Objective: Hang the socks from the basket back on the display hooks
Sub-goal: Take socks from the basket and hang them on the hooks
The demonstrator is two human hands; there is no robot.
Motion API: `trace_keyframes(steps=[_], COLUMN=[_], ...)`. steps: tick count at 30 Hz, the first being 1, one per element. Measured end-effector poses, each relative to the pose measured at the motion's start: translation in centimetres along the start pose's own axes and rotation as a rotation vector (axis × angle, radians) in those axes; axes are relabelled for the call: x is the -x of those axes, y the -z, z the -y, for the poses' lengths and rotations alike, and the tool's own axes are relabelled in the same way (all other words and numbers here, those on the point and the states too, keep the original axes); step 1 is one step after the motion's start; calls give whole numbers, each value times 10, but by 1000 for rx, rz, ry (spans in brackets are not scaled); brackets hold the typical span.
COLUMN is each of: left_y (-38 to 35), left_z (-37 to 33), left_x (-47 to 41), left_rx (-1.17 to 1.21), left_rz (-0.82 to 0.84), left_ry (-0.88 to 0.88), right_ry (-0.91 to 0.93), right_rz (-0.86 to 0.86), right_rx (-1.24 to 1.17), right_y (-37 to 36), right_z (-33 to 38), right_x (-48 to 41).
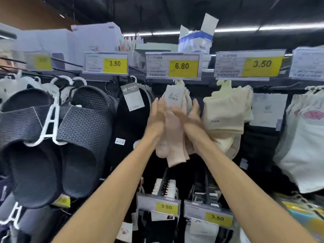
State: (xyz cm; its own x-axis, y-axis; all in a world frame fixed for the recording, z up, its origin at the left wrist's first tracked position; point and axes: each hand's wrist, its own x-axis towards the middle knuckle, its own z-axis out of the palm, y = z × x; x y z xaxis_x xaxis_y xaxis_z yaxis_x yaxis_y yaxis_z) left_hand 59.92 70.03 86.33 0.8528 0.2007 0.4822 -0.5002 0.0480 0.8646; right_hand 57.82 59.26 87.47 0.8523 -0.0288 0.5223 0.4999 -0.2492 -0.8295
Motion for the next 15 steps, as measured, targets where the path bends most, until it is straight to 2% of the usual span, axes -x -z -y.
trace_keyframes(steps=[2, 4, 7, 12, 14, 15], left_y=[0, 0, -1, 18, 33, 44], left_z=[-2, -6, -5, -12, -12, -11], left_x=[-10, -11, 0, 27, 36, 44], left_rx=[201, 357, 312, 87, -73, -112], left_rz=[123, 208, 135, 226, 136, 43], left_ry=[123, 182, 163, -25, -181, -336], right_ry=[-82, -61, -14, 18, 114, 267], right_rz=[-10, 21, -20, -131, -283, -378], right_rx=[-168, -242, -171, 1, 210, 290], right_y=[-1, -4, -6, -11, -16, -22], right_z=[-3, -10, -16, -1, 5, 8], right_x=[-16, -18, -3, 18, 36, 51])
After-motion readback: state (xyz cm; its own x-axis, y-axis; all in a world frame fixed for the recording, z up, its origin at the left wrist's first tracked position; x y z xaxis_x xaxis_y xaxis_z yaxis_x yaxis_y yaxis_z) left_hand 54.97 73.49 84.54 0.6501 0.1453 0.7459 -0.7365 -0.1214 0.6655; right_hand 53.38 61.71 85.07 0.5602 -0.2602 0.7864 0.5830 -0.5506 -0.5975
